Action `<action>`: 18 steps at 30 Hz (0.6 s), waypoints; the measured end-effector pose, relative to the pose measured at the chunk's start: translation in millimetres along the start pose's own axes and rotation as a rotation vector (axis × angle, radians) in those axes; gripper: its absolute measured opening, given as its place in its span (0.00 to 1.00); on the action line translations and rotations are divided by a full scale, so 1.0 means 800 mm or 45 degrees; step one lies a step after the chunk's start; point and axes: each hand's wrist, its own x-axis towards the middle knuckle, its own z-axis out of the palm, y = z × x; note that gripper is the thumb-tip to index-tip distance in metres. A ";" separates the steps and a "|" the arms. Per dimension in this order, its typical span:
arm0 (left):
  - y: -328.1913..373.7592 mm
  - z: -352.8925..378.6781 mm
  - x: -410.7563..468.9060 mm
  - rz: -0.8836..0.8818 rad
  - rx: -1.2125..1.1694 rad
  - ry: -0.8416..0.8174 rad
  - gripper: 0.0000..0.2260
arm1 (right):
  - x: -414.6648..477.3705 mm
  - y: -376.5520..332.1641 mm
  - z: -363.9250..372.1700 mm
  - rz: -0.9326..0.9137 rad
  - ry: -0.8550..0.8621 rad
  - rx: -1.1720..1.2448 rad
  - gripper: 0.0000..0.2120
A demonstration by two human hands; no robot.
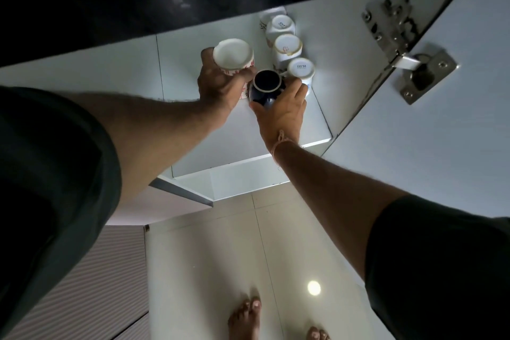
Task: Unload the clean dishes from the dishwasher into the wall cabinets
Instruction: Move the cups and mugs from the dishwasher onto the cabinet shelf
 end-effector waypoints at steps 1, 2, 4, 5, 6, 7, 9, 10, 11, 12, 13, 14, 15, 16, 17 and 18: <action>0.001 0.000 0.001 0.000 -0.004 0.000 0.33 | 0.001 0.001 -0.001 0.000 -0.004 0.008 0.33; 0.001 0.001 0.003 0.002 -0.005 -0.001 0.34 | 0.001 0.001 -0.002 -0.002 -0.008 0.009 0.33; 0.003 0.002 0.004 -0.001 -0.010 -0.015 0.35 | 0.001 0.004 -0.003 -0.004 -0.024 -0.003 0.34; 0.003 0.003 0.004 -0.009 -0.017 -0.027 0.35 | 0.000 0.005 -0.004 -0.007 -0.032 -0.013 0.35; 0.002 0.005 0.005 -0.021 -0.027 -0.038 0.35 | 0.000 0.006 -0.004 -0.011 -0.038 -0.019 0.35; 0.003 0.007 0.004 -0.037 -0.042 -0.047 0.34 | -0.001 0.007 -0.003 -0.016 -0.041 -0.022 0.35; 0.005 0.011 0.005 -0.078 -0.082 -0.058 0.33 | -0.001 0.008 -0.003 -0.022 -0.043 -0.026 0.34; 0.006 0.014 0.007 -0.091 -0.097 -0.067 0.32 | -0.001 0.008 -0.003 -0.027 -0.046 -0.030 0.34; 0.009 0.017 0.009 -0.094 -0.104 -0.080 0.32 | -0.001 0.009 -0.002 -0.033 -0.049 -0.036 0.34; 0.011 0.019 0.011 -0.092 -0.105 -0.087 0.32 | -0.001 0.010 -0.002 -0.039 -0.048 -0.041 0.35; 0.014 0.021 0.013 -0.090 -0.100 -0.082 0.33 | 0.000 0.011 -0.002 -0.043 -0.045 -0.045 0.35; 0.016 0.023 0.014 -0.093 -0.091 -0.072 0.34 | 0.000 0.012 -0.001 -0.048 -0.043 -0.049 0.36; 0.017 0.025 0.016 -0.097 -0.085 -0.068 0.35 | 0.001 0.012 0.000 -0.053 -0.043 -0.053 0.36; 0.018 0.027 0.017 -0.099 -0.083 -0.074 0.36 | 0.002 0.013 0.001 -0.058 -0.045 -0.055 0.37; 0.019 0.030 0.018 -0.095 -0.082 -0.087 0.36 | 0.002 0.014 0.002 -0.061 -0.047 -0.054 0.37; 0.020 0.032 0.018 -0.089 -0.084 -0.102 0.36 | 0.003 0.015 0.003 -0.061 -0.048 -0.050 0.38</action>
